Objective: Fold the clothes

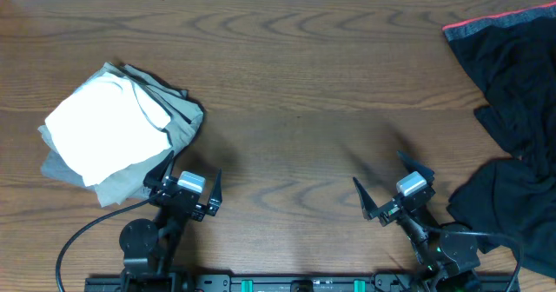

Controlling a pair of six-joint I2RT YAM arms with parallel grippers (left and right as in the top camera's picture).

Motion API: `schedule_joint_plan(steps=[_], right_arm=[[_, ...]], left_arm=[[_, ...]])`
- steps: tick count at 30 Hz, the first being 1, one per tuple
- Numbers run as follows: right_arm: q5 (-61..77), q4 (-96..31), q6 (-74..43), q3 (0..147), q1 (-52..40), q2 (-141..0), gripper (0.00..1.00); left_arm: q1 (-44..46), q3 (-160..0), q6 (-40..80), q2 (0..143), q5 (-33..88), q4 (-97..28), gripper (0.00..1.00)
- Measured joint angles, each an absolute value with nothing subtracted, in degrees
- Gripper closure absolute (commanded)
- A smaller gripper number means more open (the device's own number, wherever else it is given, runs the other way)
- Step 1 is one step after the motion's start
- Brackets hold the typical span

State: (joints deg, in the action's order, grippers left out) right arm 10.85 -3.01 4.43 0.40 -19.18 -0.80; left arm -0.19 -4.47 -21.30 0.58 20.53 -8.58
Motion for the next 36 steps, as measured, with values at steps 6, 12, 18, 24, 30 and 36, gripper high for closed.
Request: schedule_joint_plan(steps=[6, 12, 18, 24, 30, 36], right_arm=[[10.85, -3.01, 4.43, 0.4, -19.18, -0.8, 0.01], [10.85, -3.01, 4.43, 0.4, -19.18, -0.8, 0.01], [10.85, -3.01, 4.43, 0.4, -19.18, -0.8, 0.01], [10.13, -3.03, 5.23, 0.4, -19.18, -0.8, 0.01], [9.32, -3.09, 5.69, 0.4, -19.18, -0.8, 0.01], [9.17, -3.01, 5.67, 0.4, -19.18, -0.8, 0.01]], left_arm=[[-0.19, -4.47, -21.3, 0.58, 20.53, -8.58, 0.02], [-0.19, -4.47, -21.3, 0.58, 20.53, -8.58, 0.02], [-0.19, -4.47, -21.3, 0.58, 20.53, -8.58, 0.02], [-0.19, -4.47, -21.3, 0.58, 20.53, -8.45, 0.02], [-0.19, -4.08, -21.3, 0.58, 21.65, -7.05, 0.02], [-0.19, -3.31, -21.3, 0.58, 29.26, -2.83, 0.02]])
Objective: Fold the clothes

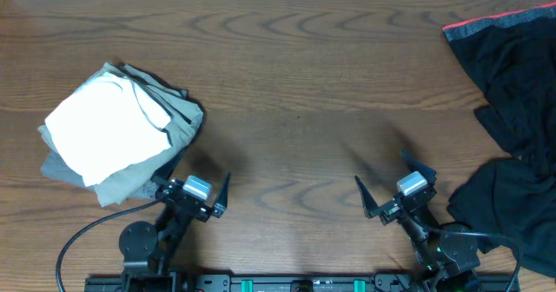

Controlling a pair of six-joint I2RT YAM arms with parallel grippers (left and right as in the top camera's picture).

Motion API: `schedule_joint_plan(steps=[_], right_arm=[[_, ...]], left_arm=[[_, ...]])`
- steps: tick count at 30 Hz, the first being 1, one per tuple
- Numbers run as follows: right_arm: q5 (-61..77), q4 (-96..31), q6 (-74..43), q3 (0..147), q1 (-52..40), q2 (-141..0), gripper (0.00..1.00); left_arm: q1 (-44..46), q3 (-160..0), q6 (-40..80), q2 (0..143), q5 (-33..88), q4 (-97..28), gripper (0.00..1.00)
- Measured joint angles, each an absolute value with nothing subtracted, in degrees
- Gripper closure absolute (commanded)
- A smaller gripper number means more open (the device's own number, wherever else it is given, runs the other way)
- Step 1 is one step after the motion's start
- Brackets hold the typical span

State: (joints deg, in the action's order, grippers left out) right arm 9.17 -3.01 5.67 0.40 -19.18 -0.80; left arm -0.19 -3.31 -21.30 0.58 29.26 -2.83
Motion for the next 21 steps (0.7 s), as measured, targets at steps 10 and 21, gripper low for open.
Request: schedule_joint_plan(steps=[10, 21], right_arm=[[10.28, 0.89, -2.74, 2.09, -19.18, -0.97, 0.01], [0.58, -19.77, -5.69, 27.73, -19.18, -24.14, 0.01]], left_arm=[[-0.19, -5.1, -7.75, 2.26, 37.6, -1.21, 0.02], [-0.19, -37.47, -2.42, 32.91, 38.87, -18.0, 0.02]])
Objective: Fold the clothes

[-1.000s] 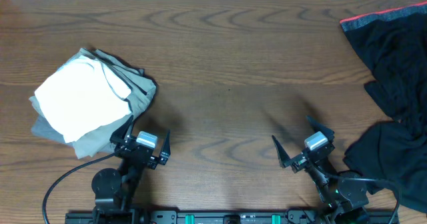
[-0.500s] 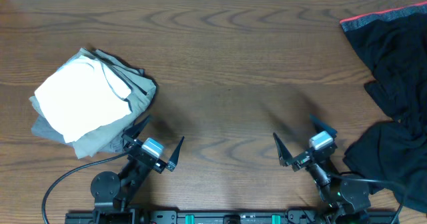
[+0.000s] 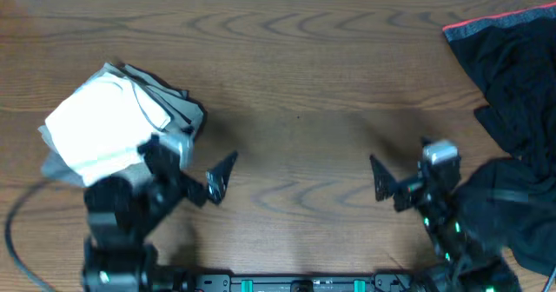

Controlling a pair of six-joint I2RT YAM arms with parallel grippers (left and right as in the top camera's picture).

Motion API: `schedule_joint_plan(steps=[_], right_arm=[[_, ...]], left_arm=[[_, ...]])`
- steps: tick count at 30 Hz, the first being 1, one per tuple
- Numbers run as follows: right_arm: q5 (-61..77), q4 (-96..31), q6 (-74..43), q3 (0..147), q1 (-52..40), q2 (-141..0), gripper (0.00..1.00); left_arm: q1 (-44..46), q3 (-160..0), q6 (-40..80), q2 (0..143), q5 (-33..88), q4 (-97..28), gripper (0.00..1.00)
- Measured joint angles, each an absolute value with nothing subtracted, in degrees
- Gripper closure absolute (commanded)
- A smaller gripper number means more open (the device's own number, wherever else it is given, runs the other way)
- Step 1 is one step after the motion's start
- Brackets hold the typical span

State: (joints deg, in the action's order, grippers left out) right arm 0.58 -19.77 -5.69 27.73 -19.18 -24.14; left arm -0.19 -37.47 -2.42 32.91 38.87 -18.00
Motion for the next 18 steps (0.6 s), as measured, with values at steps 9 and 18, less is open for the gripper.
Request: schedule_joint_plan(steps=[9, 18], right_arm=[[-9.04, -31.29, -5.98, 50.98, -14.02, -59.05, 0.01], [11.53, -31.9, -6.02, 62.63, -2.7, -80.88, 0.01]], left_arm=[[-0.19, -69.14, -7.22, 62.89, 38.87, -42.85, 0.02], [-0.19, -74.98, -7.92, 69.82, 39.05, -46.04, 0.02]])
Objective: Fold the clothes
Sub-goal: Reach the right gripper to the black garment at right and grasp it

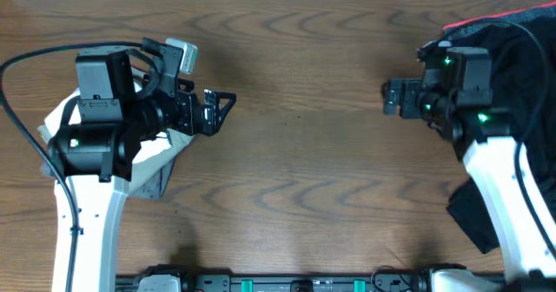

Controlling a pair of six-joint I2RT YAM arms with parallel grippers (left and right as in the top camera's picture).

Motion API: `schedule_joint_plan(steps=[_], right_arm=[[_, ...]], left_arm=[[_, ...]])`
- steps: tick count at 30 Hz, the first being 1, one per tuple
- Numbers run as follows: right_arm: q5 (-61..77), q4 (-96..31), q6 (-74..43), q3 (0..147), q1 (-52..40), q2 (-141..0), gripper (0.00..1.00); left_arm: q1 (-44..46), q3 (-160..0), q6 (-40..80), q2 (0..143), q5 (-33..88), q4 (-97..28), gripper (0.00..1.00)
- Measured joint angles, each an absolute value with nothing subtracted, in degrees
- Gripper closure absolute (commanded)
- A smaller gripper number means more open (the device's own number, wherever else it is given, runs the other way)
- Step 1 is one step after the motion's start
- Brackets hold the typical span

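Observation:
A pile of black clothes (pixel 532 66) with a red trim lies at the table's right edge, partly under my right arm. My right gripper (pixel 387 98) hangs at the pile's left side, above bare wood, with its fingers apart and nothing in them. A folded stack of white and grey clothes (pixel 158 172) sits at the left, mostly covered by my left arm. My left gripper (pixel 219 109) is open and empty, just right of that stack and pointing toward the table's middle.
The brown wooden table (pixel 295 179) stretches between the two arms. A black cable (pixel 35 57) loops from the left arm over the left edge. The arm bases stand along the front edge.
Both arms have risen and reached away from the front edge. The left gripper is now beside the folded stack's upper right. The right gripper is now by the black pile's upper left.
Both arms first rested low by the front edge with open grippers, the folded stack at left and the black pile at right. The left gripper then shifted slightly. Later both arms stood higher, and now they are out at mid-table. The clothes have not moved.

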State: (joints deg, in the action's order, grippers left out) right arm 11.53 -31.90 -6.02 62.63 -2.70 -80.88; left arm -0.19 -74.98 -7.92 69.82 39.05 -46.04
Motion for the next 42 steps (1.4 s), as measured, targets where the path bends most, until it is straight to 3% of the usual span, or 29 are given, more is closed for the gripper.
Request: schedule_joint_plan(steps=[4, 15, 20, 28, 39, 42], right_arm=[[15.49, -34.0, -6.83, 63.61, 0.16, -86.65, 0.01], [4.03, -34.3, -16.45, 73.91, 16.03, -100.51, 0.02], [1.34, -26.7, -18.7, 74.13, 19.66, -104.84, 0.17], [-5.52, -23.81, -20.23, 74.17, 19.97, -108.99, 0.25], [-10.22, -24.53, -25.08, 74.19, 20.78, -116.05, 0.59], [-10.72, -24.47, -25.71, 74.19, 21.17, -116.09, 0.91]], left_arm=[[-0.19, -75.0, -7.92, 69.95, 39.07, -46.5, 0.02], [-0.19, -75.02, -7.81, 70.0, 38.72, -50.96, 0.02], [-0.19, -75.02, -7.73, 70.19, 38.57, -51.51, 0.02], [-0.19, -75.02, -7.73, 72.31, 38.57, -52.34, 0.02], [-0.19, -75.02, -7.73, 74.02, 38.39, -52.42, 0.02], [-0.19, -75.02, -7.73, 74.04, 38.39, -52.31, 0.02]])
